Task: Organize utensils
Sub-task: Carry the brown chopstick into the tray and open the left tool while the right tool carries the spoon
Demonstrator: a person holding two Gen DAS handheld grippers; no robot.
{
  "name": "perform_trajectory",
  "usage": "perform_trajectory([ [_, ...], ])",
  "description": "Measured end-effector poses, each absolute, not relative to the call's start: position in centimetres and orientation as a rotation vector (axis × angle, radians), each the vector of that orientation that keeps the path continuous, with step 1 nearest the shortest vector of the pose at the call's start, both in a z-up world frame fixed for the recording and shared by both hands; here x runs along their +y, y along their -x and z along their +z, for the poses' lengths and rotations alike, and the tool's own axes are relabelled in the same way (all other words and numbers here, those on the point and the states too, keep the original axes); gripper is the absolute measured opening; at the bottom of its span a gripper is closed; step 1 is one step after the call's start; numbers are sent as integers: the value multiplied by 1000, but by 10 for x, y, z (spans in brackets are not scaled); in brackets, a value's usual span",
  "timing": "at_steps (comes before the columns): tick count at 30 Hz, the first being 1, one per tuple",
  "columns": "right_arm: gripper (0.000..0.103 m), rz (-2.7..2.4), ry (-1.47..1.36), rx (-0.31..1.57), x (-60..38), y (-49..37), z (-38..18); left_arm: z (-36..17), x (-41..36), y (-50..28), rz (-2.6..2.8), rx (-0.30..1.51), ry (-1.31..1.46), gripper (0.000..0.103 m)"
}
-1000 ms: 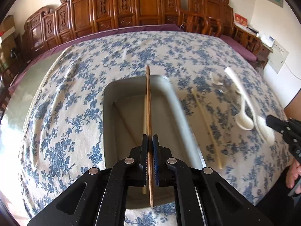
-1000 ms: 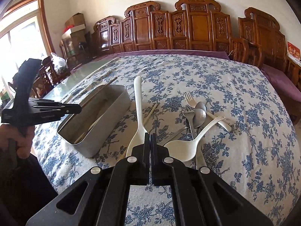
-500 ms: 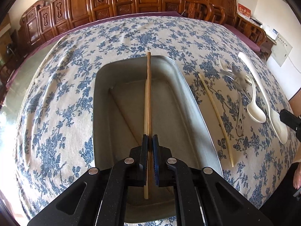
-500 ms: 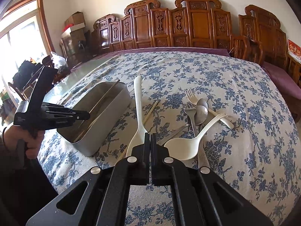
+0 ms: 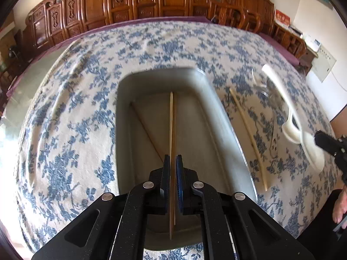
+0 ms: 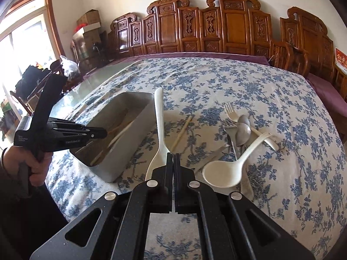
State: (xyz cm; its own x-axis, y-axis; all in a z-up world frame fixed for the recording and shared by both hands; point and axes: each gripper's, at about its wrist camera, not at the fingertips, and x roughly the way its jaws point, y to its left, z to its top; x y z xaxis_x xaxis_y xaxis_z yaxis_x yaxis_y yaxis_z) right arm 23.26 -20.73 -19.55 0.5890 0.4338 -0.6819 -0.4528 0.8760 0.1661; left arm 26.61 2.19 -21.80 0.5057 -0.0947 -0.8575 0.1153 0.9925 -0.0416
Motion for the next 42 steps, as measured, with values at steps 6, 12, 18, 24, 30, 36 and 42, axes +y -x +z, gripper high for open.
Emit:
perform_trajectory([
  [6, 2, 526, 8, 791, -185, -238, -188, -200, 32, -259, -124, 977, -3, 4],
  [12, 2, 546, -5, 820, -153, -248, -190, -182, 46, -254, -125, 922, 14, 5],
  [18, 2, 576, 2, 844, -119, -255, -191, -172, 63, -250, -110, 890, 35, 4],
  [24, 2, 582, 27, 872, -90, -258, -197, -164, 79, -248, -93, 865, 69, 4],
  [30, 2, 573, 63, 904, -66, -258, -208, -161, 91, -248, -77, 860, 95, 4],
  [36, 2, 563, 96, 921, -52, -255, -218, -161, 96, -247, -66, 859, 103, 4],
  [42, 2, 563, 92, 933, -52, -256, -224, -162, 95, -248, -64, 861, 100, 4],
])
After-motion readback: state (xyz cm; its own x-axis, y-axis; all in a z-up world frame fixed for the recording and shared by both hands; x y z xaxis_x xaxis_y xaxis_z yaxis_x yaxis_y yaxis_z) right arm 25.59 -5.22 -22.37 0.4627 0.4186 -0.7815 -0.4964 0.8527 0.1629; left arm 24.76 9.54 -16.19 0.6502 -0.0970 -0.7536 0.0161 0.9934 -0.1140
